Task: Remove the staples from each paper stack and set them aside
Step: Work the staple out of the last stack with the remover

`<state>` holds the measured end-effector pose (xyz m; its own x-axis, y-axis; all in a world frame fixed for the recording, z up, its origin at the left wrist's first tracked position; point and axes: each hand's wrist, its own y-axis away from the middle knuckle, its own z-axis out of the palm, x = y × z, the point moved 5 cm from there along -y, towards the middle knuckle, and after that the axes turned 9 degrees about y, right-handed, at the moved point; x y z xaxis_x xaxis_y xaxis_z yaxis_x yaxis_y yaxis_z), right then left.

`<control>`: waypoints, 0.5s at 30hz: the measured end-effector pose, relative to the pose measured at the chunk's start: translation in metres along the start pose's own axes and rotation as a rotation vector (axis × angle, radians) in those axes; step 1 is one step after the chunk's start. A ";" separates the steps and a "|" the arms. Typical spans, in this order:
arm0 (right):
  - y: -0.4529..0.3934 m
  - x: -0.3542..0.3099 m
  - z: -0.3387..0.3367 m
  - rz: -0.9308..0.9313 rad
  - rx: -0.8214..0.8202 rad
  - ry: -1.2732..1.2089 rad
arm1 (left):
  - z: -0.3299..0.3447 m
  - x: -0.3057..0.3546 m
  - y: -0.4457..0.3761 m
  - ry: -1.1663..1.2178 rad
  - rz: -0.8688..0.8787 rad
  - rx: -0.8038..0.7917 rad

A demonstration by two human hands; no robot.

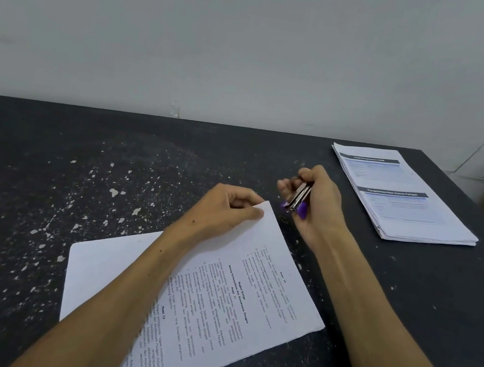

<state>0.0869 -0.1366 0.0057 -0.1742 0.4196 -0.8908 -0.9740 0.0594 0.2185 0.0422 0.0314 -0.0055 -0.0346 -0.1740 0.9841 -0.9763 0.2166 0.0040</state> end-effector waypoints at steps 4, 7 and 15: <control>0.000 -0.001 0.005 -0.105 -0.012 0.147 | 0.000 0.001 0.000 0.021 0.019 0.005; 0.001 0.000 0.005 -0.174 0.011 0.350 | 0.001 0.001 0.000 0.018 0.017 0.008; 0.012 -0.007 0.017 -0.435 -0.043 0.692 | 0.000 -0.002 -0.002 0.014 0.012 0.020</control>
<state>0.0791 -0.1235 0.0215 0.1848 -0.2876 -0.9397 -0.9773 0.0474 -0.2067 0.0444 0.0314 -0.0079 -0.0439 -0.1577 0.9865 -0.9798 0.1995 -0.0117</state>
